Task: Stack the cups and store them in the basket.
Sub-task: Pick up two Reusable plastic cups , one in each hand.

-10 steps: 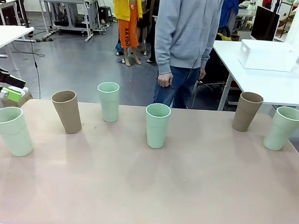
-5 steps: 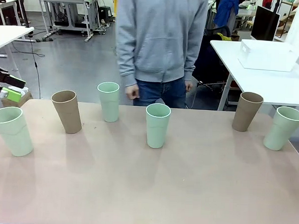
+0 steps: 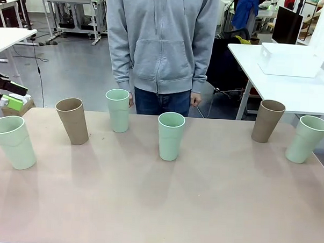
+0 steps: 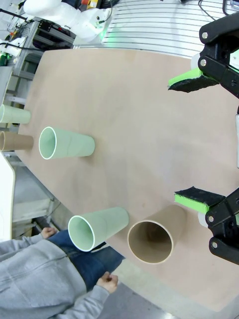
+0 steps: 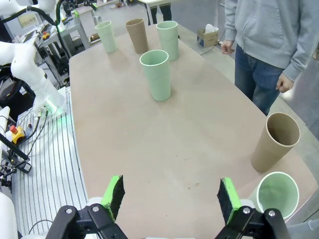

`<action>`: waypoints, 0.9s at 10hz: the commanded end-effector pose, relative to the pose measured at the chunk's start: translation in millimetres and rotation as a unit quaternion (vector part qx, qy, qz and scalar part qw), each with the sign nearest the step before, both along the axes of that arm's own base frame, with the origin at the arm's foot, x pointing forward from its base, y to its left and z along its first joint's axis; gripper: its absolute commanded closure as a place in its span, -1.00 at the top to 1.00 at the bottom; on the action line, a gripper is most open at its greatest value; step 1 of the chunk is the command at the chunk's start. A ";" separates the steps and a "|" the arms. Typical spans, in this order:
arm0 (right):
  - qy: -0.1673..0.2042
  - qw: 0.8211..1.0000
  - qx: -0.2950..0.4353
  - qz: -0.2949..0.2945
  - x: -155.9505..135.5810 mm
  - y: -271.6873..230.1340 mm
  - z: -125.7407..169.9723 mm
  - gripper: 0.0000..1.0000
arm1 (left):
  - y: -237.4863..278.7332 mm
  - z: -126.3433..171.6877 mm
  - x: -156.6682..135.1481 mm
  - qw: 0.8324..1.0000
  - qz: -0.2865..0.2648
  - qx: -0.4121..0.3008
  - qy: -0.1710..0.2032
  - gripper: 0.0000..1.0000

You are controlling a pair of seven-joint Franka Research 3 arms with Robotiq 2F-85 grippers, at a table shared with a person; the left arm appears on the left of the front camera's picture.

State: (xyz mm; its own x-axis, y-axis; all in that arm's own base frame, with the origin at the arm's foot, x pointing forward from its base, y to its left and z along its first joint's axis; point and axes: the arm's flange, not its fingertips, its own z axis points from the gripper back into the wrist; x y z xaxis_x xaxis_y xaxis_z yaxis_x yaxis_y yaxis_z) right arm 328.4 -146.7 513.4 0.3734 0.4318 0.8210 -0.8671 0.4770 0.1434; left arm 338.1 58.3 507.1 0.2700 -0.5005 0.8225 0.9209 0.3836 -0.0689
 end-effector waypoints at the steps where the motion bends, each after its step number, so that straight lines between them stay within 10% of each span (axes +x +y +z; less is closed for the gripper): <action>1: -0.015 1.000 0.008 0.006 2.1 -0.7 1.2 1.00 | 0.0 1.2 0.7 1.000 -0.003 -0.005 -0.005 1.00; 9: -0.015 1.000 0.008 0.006 2.1 -0.7 1.2 1.00 | 0.0 1.2 0.7 1.000 -0.003 -0.005 -0.005 1.00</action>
State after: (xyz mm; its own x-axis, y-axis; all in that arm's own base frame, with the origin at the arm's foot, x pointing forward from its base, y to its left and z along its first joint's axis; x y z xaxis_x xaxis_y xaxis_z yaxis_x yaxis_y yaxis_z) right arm 328.4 -146.7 513.4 0.3734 0.4322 0.8208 -0.8672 0.4770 0.1433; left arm 338.1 58.3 507.1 0.2700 -0.5005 0.8225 0.9209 0.3836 -0.0689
